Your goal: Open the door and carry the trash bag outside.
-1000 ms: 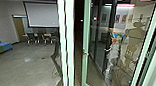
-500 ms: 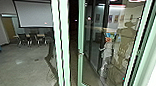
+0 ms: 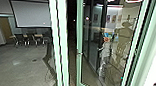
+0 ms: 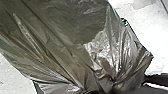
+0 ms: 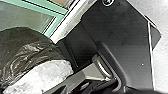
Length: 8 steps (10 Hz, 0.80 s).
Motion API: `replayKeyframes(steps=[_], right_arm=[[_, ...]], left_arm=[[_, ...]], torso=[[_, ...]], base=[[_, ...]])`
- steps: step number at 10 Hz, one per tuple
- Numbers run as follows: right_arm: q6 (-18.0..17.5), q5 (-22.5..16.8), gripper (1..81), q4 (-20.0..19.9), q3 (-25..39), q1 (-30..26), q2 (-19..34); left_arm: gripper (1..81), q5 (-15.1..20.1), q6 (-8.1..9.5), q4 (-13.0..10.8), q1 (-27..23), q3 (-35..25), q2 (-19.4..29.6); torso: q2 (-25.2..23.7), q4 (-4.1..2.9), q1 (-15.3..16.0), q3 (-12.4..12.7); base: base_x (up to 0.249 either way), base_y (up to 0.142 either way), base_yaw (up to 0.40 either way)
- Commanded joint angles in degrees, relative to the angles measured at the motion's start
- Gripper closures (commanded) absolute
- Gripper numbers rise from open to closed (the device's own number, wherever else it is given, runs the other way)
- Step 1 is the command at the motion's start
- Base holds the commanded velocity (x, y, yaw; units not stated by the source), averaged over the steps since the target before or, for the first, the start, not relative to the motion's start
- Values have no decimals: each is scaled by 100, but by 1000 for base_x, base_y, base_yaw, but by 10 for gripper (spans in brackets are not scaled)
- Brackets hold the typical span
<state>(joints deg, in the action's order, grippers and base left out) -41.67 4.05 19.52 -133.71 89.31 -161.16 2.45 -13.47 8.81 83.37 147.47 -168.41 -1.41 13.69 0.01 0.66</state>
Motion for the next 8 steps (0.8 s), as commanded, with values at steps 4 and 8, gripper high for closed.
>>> replayKeyframes(steps=[4, 8], right_arm=[[10, -211, 10, 79, 47, -295, 11], [10, -220, 10, 79, 30, -303, 2]], left_arm=[[811, 282, -42, -11, -361, -16, 35], [811, 274, -33, -2, -369, 28, 35]], torso=[[0, 0, 0, 0], [0, 0, 0, 0]], base=[[0, 0, 0], [0, 0, 0]])
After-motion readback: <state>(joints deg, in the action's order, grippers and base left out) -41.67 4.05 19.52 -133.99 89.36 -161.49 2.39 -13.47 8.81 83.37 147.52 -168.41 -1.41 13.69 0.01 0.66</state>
